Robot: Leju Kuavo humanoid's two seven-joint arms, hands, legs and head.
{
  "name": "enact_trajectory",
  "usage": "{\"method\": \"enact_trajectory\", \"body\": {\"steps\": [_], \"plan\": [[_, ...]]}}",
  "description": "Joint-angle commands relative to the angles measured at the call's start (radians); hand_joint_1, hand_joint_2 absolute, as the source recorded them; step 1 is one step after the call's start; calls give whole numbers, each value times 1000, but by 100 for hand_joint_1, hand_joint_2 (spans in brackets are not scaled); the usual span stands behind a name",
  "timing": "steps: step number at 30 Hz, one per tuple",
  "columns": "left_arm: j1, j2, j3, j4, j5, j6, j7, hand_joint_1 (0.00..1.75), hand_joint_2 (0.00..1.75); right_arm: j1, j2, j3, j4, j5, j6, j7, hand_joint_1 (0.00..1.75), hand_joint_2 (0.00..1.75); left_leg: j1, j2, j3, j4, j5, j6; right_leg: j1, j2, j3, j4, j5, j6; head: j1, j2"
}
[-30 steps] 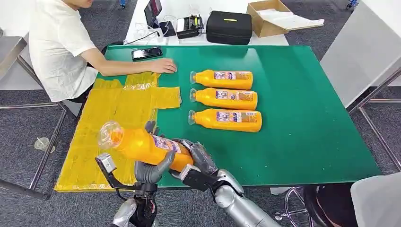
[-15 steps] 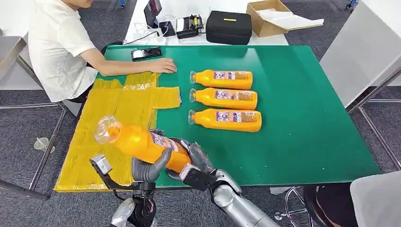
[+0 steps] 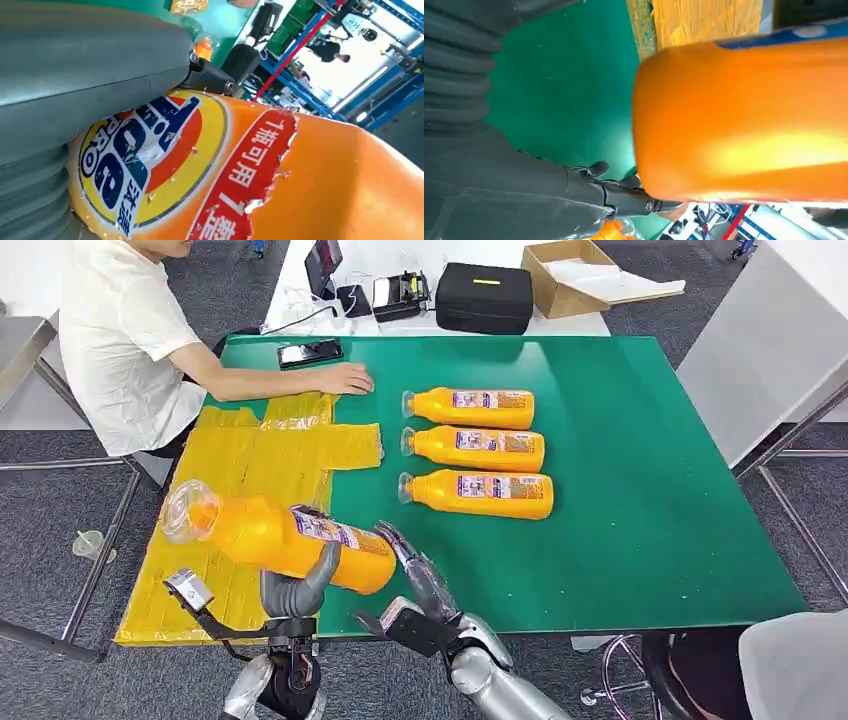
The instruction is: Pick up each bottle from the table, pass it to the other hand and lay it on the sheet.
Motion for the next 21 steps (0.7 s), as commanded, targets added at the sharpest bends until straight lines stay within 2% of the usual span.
{"method": "enact_trajectory", "body": {"steps": [1,2,3,4,6,8,10,13,15,16,17,18,21], "plan": [[-24,47,8,32,-591,577,-161,175,175,148,-21,-206,-81,55,-318,1,0,0,1,-2,5,-1,-1,0,1,-4,6,-1,-2,-4,0,0],[-13,23,89,65,-816,677,-166,175,175,166,-22,-258,-98,121,-469,-16,0,0,0,-3,5,-2,-1,0,1,-4,6,-2,-2,-3,0,0],[9,-28,210,56,-997,677,-166,175,175,174,-24,-307,-112,153,-551,-24,0,0,0,-3,4,-2,-1,0,1,-4,5,-2,-2,-3,0,0],[23,-75,363,68,-1228,677,-166,175,175,222,58,-557,-206,255,-551,-104,0,0,0,-1,2,-1,0,0,0,-2,2,-1,0,-2,0,0],[16,-77,370,80,-1279,677,-166,175,175,222,50,-558,-205,251,-551,-104,0,0,0,1,6,0,-3,0,1,-1,7,-1,-3,-4,0,0],[16,-77,370,80,-1279,677,-166,175,175,222,50,-558,-205,251,-551,-104,0,0,0,1,4,0,-2,0,1,0,4,-1,-2,-3,0,0],[20,-105,524,26,-1591,677,-148,175,175,241,70,-608,-303,260,-551,-104,0,0,0,0,1,-1,-1,0,0,-1,2,0,-1,-2,0,0],[-42,-105,590,108,-1899,677,-11,175,175,260,83,-649,-425,319,-551,-104,0,0,0,1,-1,0,0,0,0,-1,-1,1,0,-2,0,0],[-107,-70,611,198,-2031,677,96,175,175,247,64,-607,-419,256,-551,-104,0,0,0,-1,1,0,0,0,1,-2,1,0,-1,-3,0,0],[-154,-2,553,333,-2103,677,201,175,175,233,53,-578,-389,235,-551,-104,0,0,0,0,3,0,-1,0,1,-2,3,0,-1,-4,0,0],[-253,42,497,537,-2078,677,268,175,175,215,48,-556,-358,221,-551,-104,0,0,0,0,4,-1,0,0,1,-2,3,-1,0,-3,-1,0],[-300,75,449,632,-2039,677,306,175,175,199,43,-536,-332,198,-551,-104,0,0,0,-2,4,-3,1,0,0,-4,4,-2,0,-3,0,0],[-354,108,384,746,-2028,646,377,175,175,177,32,-506,-296,164,-551,-104,0,0,0,-1,7,-3,1,0,1,-3,7,-2,0,-5,0,0]]}}
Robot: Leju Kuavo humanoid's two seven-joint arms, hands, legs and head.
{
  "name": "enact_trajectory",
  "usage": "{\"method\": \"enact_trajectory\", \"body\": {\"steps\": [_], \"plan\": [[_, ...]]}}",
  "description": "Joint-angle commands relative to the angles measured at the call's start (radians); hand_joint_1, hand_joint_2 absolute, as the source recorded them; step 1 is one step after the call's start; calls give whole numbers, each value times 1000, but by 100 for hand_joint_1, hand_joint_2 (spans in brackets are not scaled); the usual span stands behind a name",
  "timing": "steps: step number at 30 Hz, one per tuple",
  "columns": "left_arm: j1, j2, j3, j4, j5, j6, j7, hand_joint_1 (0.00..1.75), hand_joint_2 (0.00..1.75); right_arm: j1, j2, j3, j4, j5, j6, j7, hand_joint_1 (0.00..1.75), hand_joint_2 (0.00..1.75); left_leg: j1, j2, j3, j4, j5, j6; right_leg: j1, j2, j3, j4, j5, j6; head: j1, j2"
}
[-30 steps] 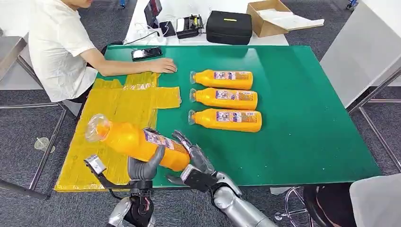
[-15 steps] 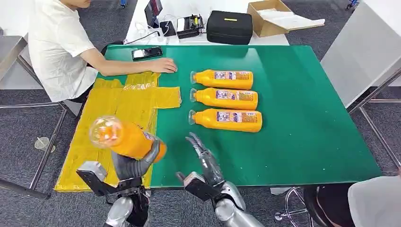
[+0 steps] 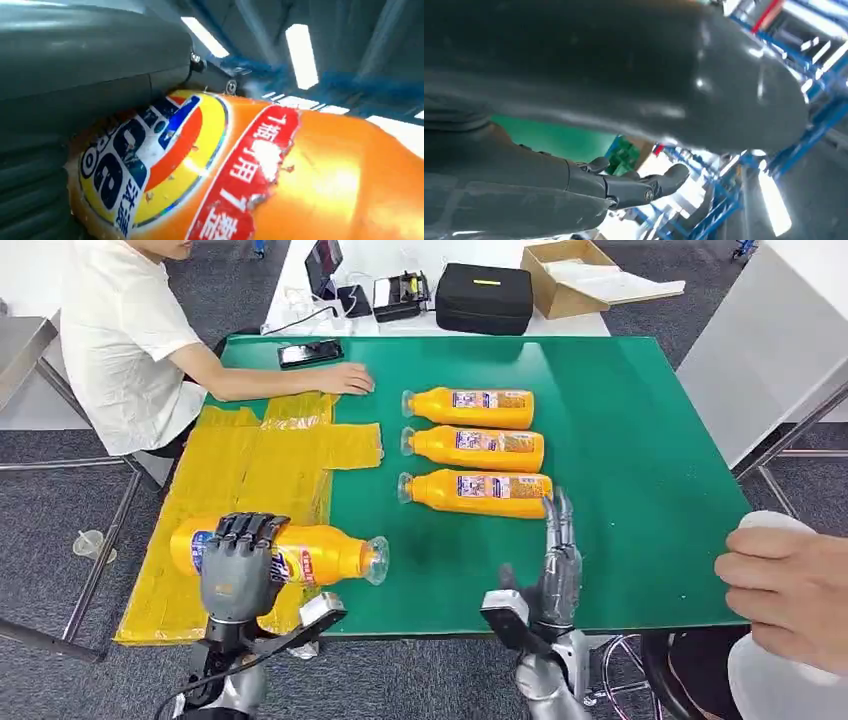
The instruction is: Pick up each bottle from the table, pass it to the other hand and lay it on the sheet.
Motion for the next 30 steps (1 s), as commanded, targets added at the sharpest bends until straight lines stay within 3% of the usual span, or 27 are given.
{"method": "enact_trajectory", "body": {"steps": [1,9,11,12,14,25,30], "plan": [[-313,161,-105,647,34,-72,223,175,175,-66,-25,53,56,-92,-81,-2,0,0,1,0,6,-2,1,-1,1,-2,6,-1,0,-4,0,0],[-353,180,-148,708,73,-168,259,175,175,-86,-36,90,91,-125,-67,-2,0,0,1,1,3,0,1,-1,1,0,5,0,0,-3,0,0],[-360,183,-154,720,80,-193,265,157,175,-83,-37,94,93,-131,-65,-2,0,0,1,0,5,-1,1,-1,1,0,6,0,-1,-3,0,0],[-363,182,-151,724,91,-208,264,140,175,-82,-38,94,94,-132,-64,-2,0,0,1,1,7,0,0,-1,2,0,9,0,-1,-5,0,0],[-366,183,-159,728,122,-262,249,0,175,-81,-41,97,98,-145,-59,-2,0,0,1,1,5,0,0,-1,2,0,7,0,0,-4,0,0],[-384,222,-256,734,169,-481,197,0,175,-103,-62,98,132,-187,5,-2,0,0,1,0,12,-2,2,-1,2,0,14,-1,1,-4,0,0],[-384,224,-256,732,171,-483,195,0,175,-104,-64,97,132,-188,6,-2,0,0,0,1,16,-3,2,0,1,0,18,-2,1,-5,0,0]]}}
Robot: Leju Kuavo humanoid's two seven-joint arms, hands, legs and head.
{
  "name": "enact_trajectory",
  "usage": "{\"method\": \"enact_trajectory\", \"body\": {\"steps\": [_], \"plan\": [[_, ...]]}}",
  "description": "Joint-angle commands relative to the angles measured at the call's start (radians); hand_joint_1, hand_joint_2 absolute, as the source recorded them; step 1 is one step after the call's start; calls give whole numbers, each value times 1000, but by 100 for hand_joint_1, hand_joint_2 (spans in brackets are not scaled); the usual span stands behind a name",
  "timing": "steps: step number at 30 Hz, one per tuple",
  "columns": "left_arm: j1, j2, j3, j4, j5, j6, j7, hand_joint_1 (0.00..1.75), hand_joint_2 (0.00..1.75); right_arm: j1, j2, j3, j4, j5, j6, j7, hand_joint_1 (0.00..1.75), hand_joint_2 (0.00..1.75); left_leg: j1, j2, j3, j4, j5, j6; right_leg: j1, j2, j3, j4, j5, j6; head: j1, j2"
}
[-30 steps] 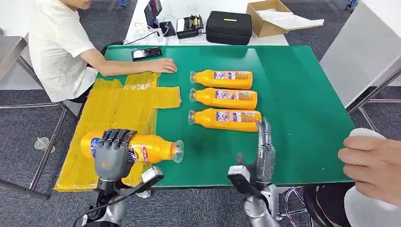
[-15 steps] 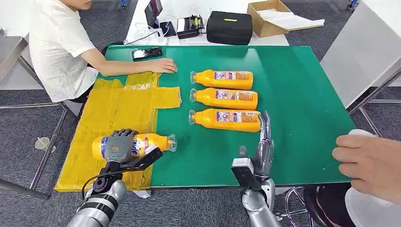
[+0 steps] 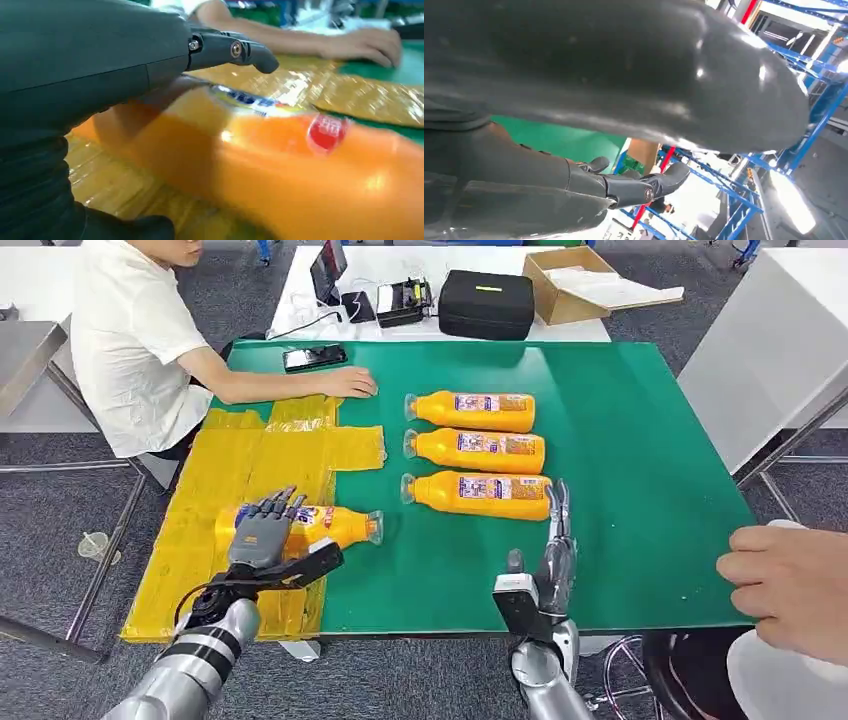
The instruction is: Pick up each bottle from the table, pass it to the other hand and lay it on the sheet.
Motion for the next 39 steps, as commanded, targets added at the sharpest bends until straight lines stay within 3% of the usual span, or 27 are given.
{"method": "enact_trajectory", "body": {"steps": [1,10,14,15,19,31,35,38,39], "plan": [[12,57,-95,82,24,-72,-20,0,175,-55,-37,19,99,10,-12,-2,0,0,0,4,4,-1,-1,0,0,3,2,-1,0,-2,0,0],[24,94,-138,63,88,-123,-69,0,175,-76,-57,13,122,15,-9,-2,0,0,0,5,4,-2,-1,0,0,3,3,-2,0,-2,0,0],[60,91,-202,-48,142,-86,-110,0,175,-88,-71,14,152,91,-62,-2,0,0,0,6,5,-2,-1,0,1,4,3,-3,1,-4,0,0],[75,93,-224,-98,156,-60,-129,0,0,-92,-73,-3,169,155,-99,2,0,0,1,7,5,-2,-1,0,2,4,3,-3,1,-5,0,0],[168,137,-365,-394,180,-48,-81,0,0,-75,-75,-81,149,262,-96,13,0,0,0,4,4,-1,-1,0,1,2,3,-2,0,-4,0,0],[206,171,-425,-511,175,-28,-63,0,0,-62,-79,-95,134,284,-99,28,0,0,1,3,-3,1,-2,0,2,0,-4,0,-1,-4,0,0],[244,174,-452,-598,164,22,-61,0,0,-69,-107,-158,191,623,-99,217,0,0,1,2,-5,1,-1,0,2,0,-7,-1,-1,-3,0,0],[284,157,-454,-653,173,68,-61,0,0,-114,-164,-139,291,665,-86,312,0,0,1,2,-4,0,-2,1,1,0,-5,-2,-1,-2,0,0],[303,150,-450,-665,173,93,-65,0,0,-124,-183,-133,314,687,-45,356,0,175,0,3,-5,0,-1,0,1,1,-7,-2,0,-1,0,0]]}}
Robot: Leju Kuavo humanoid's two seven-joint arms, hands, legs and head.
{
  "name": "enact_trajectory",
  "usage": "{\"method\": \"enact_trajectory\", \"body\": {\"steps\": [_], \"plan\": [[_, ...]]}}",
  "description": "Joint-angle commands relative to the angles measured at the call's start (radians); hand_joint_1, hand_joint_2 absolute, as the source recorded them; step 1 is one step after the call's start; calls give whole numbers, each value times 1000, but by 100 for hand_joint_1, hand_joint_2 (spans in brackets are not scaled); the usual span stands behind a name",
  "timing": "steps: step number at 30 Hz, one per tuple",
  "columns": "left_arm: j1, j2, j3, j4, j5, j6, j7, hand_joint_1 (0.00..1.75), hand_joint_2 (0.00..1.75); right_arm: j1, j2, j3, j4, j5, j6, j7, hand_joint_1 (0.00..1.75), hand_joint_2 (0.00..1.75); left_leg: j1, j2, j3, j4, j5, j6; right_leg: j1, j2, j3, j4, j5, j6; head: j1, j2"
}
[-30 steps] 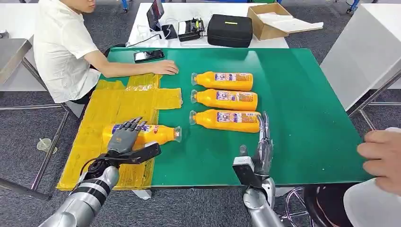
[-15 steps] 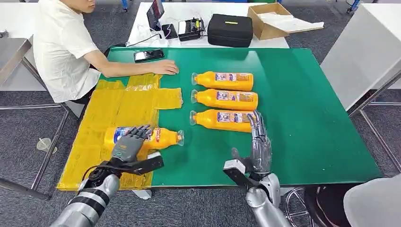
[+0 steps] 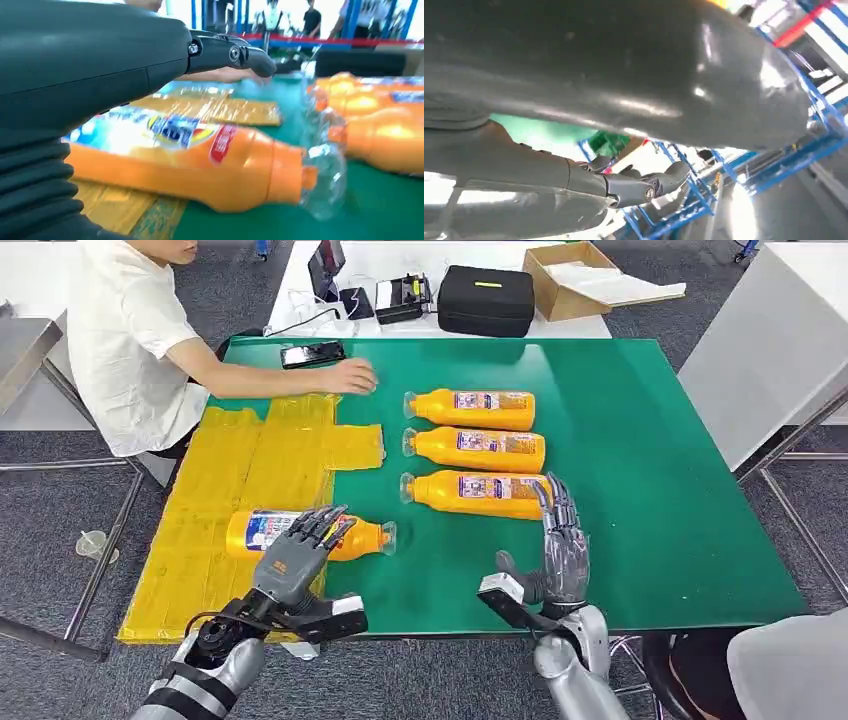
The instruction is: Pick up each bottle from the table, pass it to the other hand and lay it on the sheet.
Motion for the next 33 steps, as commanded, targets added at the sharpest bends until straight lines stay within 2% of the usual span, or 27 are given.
{"method": "enact_trajectory", "body": {"steps": [1,3,4,8,12,21,25,26,30,31,33], "plan": [[90,6,-71,-151,4,118,-9,0,0,-88,-125,-27,239,164,-9,231,0,175,1,3,4,0,-2,1,2,1,5,-2,-1,-3,0,0],[128,-30,-70,-187,29,206,-40,0,0,-104,-141,-33,273,182,-17,254,0,175,-1,1,2,0,-1,1,0,0,4,-2,-1,-2,0,0],[145,-44,-75,-204,64,233,-65,0,175,-111,-140,-41,286,167,-16,253,0,175,0,2,3,0,-2,1,0,0,5,-2,-1,-3,0,0],[201,-85,-100,-259,194,279,-128,0,175,-137,-141,-45,345,162,-14,262,0,175,-2,1,1,0,-2,1,-2,0,2,-1,-1,-2,0,0],[251,-119,-131,-263,423,196,-219,0,175,-151,-146,-33,415,182,-14,283,0,175,-3,2,1,0,-2,1,-1,1,2,-1,-1,-2,0,0],[219,-124,-129,-216,409,226,-227,0,175,-219,-150,27,499,244,-20,296,0,175,-2,4,2,1,-4,1,0,2,3,-1,-1,-4,0,0],[213,-129,-129,-208,420,227,-233,0,175,-254,-143,68,513,269,-8,305,0,175,-2,3,-1,0,-2,2,-1,2,-1,-1,0,-2,0,0],[213,-129,-128,-208,420,228,-233,0,175,-256,-140,69,513,269,-6,305,0,175,-1,7,3,1,-5,1,0,4,3,-1,-1,-5,0,0],[212,-130,-128,-203,422,231,-235,0,175,-261,-144,75,524,274,1,308,0,175,-2,1,0,0,-2,2,-1,0,0,-1,0,-2,0,0],[210,-130,-128,-201,424,232,-237,0,175,-267,-144,79,534,276,7,311,0,175,-1,4,4,1,-5,1,1,1,5,-1,-2,-6,0,0],[207,-129,-128,-198,428,232,-239,0,175,-280,-144,88,557,280,27,319,0,175,-2,4,3,1,-4,2,0,2,3,-1,-1,-4,0,0]]}}
